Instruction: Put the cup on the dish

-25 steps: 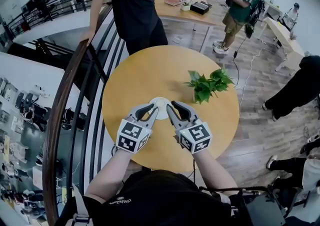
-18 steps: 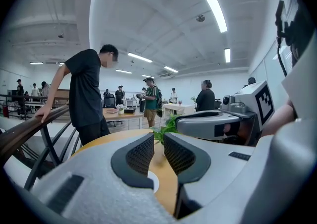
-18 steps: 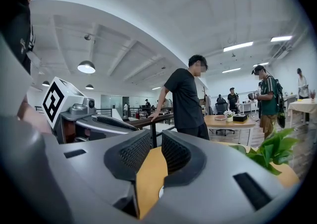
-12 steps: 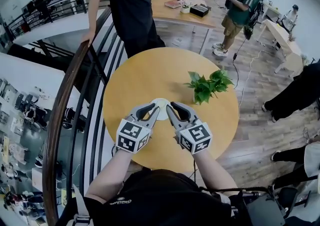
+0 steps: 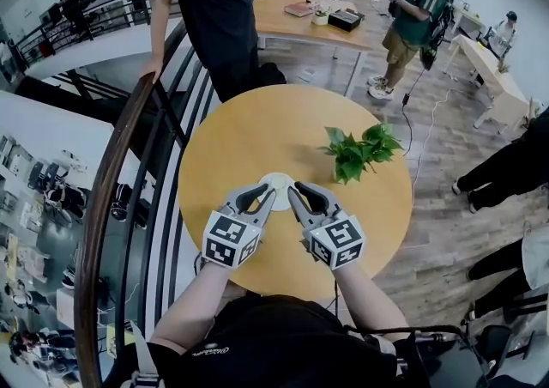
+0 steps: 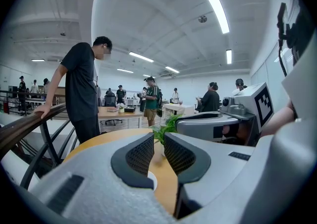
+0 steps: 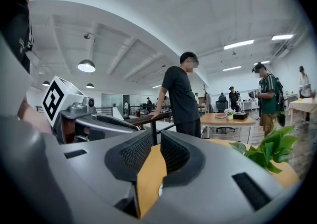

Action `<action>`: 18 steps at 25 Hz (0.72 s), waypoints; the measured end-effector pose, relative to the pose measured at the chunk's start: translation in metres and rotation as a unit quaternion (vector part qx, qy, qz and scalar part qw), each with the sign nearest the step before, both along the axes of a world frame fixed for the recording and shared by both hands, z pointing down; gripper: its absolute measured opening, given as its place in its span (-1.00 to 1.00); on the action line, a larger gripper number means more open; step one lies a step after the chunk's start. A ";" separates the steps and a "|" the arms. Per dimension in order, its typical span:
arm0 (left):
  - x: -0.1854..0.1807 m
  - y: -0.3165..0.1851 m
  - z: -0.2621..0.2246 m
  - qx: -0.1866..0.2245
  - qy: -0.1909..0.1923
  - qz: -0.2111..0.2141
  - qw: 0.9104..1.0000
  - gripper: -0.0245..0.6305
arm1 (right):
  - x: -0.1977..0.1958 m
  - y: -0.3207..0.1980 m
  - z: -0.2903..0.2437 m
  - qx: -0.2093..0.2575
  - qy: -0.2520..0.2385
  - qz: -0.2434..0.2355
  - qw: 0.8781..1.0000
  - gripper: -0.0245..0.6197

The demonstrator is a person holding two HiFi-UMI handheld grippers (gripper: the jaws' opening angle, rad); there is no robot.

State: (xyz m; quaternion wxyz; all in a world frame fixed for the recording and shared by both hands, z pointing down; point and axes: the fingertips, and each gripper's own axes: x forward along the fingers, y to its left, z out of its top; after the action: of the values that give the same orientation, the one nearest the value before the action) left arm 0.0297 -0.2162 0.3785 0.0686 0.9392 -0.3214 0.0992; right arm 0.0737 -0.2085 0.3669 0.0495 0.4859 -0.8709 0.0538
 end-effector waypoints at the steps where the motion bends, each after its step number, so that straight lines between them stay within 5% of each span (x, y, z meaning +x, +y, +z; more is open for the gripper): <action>1: 0.001 0.002 0.001 0.000 -0.001 0.000 1.000 -0.72 | 0.001 0.001 0.002 -0.001 -0.001 0.000 1.000 -0.74; 18: 0.000 0.000 0.006 0.008 -0.015 -0.005 1.000 -0.72 | 0.004 0.001 0.011 -0.010 0.002 0.002 1.000 -0.77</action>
State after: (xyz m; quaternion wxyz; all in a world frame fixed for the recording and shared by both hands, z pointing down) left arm 0.0301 -0.2163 0.3842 0.0571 0.9366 -0.3276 0.1107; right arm 0.0781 -0.2077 0.3778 0.0563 0.4876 -0.8691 0.0618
